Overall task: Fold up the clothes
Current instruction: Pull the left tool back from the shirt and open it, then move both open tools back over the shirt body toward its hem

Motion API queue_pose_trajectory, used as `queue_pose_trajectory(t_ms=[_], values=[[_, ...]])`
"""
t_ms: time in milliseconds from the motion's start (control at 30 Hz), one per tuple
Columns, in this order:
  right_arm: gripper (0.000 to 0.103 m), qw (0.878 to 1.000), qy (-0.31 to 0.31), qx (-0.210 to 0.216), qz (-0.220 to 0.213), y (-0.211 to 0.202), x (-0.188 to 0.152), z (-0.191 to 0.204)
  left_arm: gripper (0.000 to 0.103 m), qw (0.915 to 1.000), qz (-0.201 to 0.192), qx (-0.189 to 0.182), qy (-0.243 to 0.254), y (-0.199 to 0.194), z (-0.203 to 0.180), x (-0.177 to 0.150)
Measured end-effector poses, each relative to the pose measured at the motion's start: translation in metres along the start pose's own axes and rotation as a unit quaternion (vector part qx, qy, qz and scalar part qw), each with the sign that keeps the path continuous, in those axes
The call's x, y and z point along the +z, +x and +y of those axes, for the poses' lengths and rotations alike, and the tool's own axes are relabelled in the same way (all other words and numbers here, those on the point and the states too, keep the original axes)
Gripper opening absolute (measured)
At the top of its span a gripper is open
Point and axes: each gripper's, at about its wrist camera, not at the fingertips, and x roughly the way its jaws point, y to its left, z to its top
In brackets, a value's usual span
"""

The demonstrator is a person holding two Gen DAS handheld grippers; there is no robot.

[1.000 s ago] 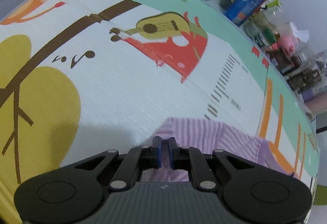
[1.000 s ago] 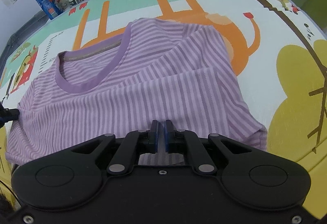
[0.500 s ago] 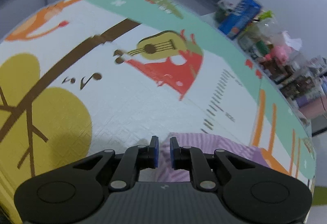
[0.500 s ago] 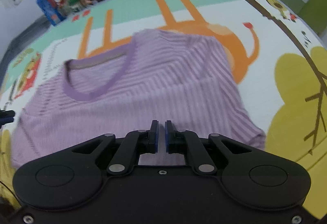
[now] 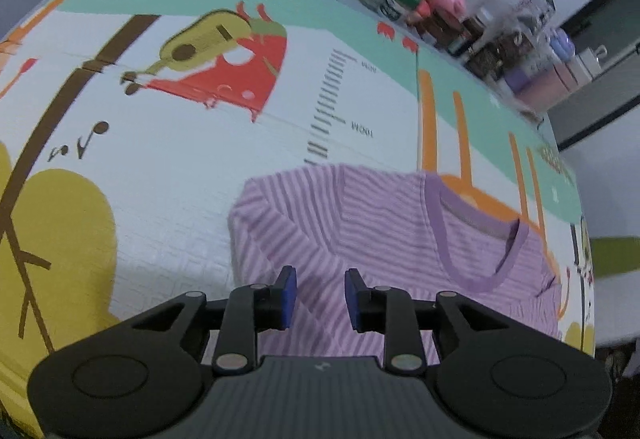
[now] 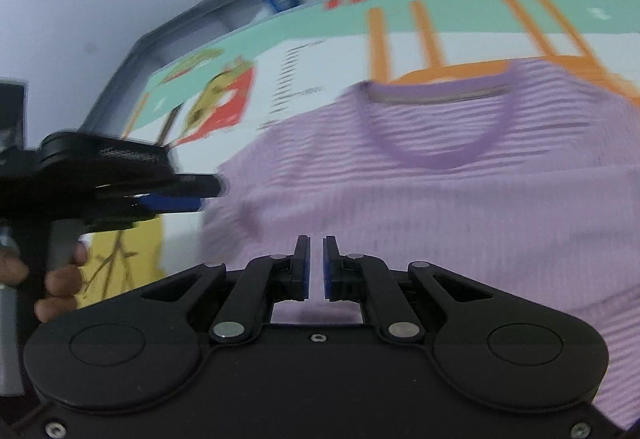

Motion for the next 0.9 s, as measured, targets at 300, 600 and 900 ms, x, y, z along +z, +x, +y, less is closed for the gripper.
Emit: queue_pose_trajectory(t_ms=[300,600,900], values=[[0.006,0.999,0.000,0.026,0.026,0.050,-0.002,0.049,0.029,0.9989,0.046,-0.003,0.012,0.024,0.005,0.002],[0.007,0.998,0.038,0.019,0.050,0.086,-0.017,0.054,0.029,0.9974,0.065,0.007,0.030,0.038,0.005,0.007],[0.006,0.999,0.024,0.017,0.032,0.074,-0.052,0.060,0.029,0.9968,0.061,0.032,0.041,0.044,0.003,0.016]])
